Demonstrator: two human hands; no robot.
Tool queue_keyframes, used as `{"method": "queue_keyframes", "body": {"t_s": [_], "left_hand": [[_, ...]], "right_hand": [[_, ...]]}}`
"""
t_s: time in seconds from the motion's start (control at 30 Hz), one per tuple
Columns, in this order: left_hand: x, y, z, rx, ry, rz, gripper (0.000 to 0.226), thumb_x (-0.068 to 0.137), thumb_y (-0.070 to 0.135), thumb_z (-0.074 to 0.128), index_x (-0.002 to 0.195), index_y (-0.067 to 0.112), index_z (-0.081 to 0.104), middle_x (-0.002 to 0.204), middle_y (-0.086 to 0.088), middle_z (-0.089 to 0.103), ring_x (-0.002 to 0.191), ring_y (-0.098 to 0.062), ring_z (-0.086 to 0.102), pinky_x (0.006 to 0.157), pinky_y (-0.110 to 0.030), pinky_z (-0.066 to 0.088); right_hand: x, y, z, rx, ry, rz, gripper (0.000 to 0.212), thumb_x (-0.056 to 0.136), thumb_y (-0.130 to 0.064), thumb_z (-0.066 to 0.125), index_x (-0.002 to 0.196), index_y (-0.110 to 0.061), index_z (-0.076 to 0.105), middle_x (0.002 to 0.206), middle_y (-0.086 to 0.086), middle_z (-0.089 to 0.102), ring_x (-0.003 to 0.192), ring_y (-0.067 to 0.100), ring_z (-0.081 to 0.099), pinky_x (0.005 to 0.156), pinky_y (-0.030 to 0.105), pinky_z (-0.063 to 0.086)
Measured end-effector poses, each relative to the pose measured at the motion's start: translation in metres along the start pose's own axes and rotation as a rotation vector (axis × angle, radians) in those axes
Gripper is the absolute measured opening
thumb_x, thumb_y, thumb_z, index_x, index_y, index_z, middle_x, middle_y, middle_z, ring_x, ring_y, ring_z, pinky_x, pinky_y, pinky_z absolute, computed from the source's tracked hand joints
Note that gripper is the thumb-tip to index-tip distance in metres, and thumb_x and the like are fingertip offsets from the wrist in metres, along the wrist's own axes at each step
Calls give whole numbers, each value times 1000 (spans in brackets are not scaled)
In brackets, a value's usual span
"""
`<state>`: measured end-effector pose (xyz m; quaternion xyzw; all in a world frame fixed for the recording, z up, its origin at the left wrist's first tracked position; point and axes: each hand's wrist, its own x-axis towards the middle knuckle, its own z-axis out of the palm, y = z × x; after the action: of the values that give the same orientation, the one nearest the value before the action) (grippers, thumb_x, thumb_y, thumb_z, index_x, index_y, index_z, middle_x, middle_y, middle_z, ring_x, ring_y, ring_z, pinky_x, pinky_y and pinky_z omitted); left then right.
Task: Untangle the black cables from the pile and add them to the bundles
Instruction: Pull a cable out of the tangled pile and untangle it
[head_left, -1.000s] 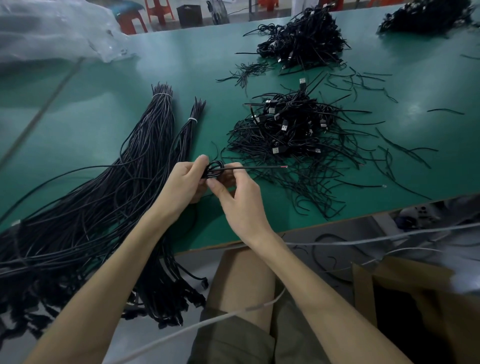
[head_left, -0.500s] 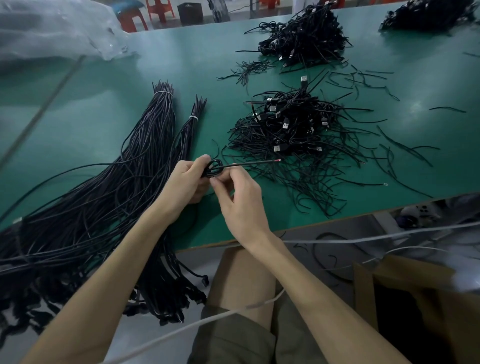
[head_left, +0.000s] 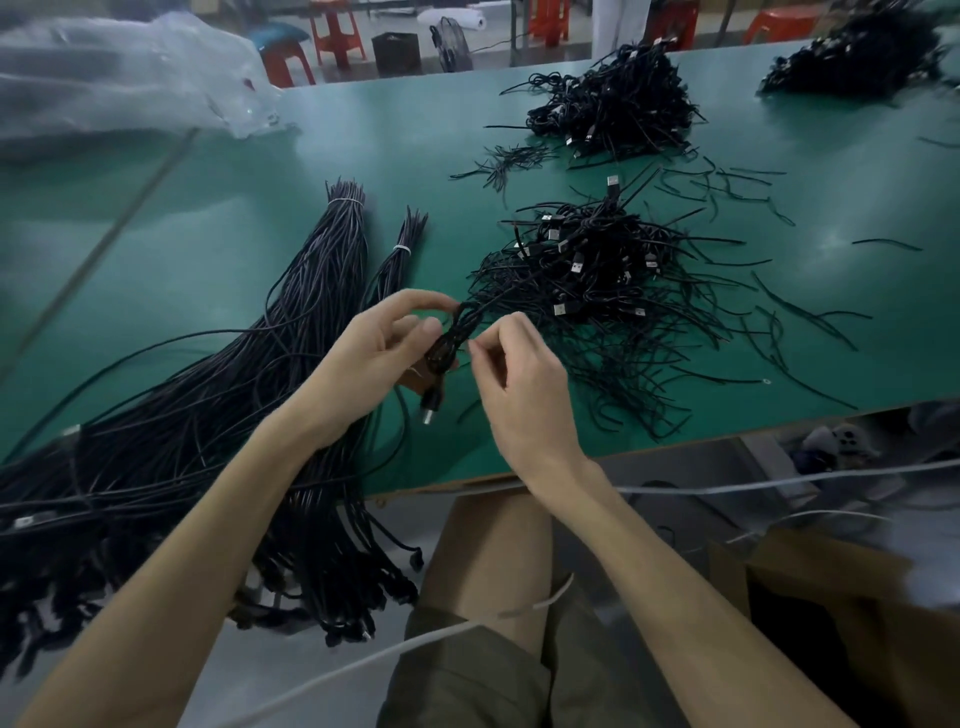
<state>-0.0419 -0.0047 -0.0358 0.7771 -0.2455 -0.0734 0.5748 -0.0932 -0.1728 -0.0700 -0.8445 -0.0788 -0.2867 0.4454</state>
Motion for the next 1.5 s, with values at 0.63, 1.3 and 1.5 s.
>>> {"method": "queue_keyframes", "body": {"t_s": [0.63,1.3,1.5], "left_hand": [[-5,9,7,563,61,275,40,97,49,55,107,12,68,118,2,54,109,-15,55,89,-23,45],[-13,30,8,-210,-128,-51,36,107,1,44,142,5,56,93,-20,62,89,-25,69,88,-46,60],[-5,27,5,183,3,100,30,92,24,71,123,23,70,102,-10,62,90,-13,62,83,-34,53]], "right_hand": [[3,-5,-32,-109,-96,-272,14,93,5,64,88,0,52,87,5,44,62,30,43,53,50,44],[12,7,-36,-19,27,-145,17,102,-6,61,86,-2,55,85,4,52,68,20,47,61,37,44],[7,4,-35,-5,-37,-178,16,100,-4,60,85,-3,54,85,-2,47,66,19,42,60,34,39]]}}
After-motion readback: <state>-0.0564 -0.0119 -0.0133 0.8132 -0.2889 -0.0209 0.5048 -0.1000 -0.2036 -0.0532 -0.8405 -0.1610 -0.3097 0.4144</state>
